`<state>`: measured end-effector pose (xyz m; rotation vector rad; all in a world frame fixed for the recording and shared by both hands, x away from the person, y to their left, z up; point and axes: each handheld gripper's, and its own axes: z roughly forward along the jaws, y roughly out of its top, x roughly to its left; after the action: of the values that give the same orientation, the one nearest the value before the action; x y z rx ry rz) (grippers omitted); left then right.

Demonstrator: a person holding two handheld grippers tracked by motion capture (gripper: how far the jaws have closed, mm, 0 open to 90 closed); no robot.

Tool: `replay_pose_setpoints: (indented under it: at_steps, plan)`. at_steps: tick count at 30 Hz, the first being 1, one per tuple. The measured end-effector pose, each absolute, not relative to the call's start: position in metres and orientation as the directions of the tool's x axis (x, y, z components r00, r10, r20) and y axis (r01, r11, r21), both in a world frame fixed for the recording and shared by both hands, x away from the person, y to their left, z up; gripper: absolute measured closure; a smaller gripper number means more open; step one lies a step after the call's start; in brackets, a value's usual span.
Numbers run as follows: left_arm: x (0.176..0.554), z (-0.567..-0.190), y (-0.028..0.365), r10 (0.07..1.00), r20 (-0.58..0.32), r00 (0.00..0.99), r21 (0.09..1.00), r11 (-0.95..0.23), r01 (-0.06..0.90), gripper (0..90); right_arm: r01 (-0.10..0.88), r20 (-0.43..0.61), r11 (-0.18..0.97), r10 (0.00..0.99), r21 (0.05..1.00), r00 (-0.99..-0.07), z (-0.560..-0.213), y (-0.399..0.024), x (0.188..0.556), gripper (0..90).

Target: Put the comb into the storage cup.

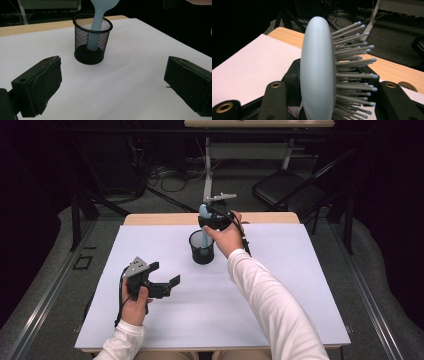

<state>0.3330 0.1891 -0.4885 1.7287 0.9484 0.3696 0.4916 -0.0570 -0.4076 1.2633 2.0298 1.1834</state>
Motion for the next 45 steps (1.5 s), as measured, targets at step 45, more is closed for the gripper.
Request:
replay_pose_setpoints:
  at_steps: [45]
  plan:
    - [0.333, -0.491, 0.187, 0.743, -0.208, 0.637, 0.901, -0.109, 0.421, 1.8, 0.479, 0.038, 0.233, 0.870, 0.847, -0.491, -0.420, -0.050, 0.493, 46.4]
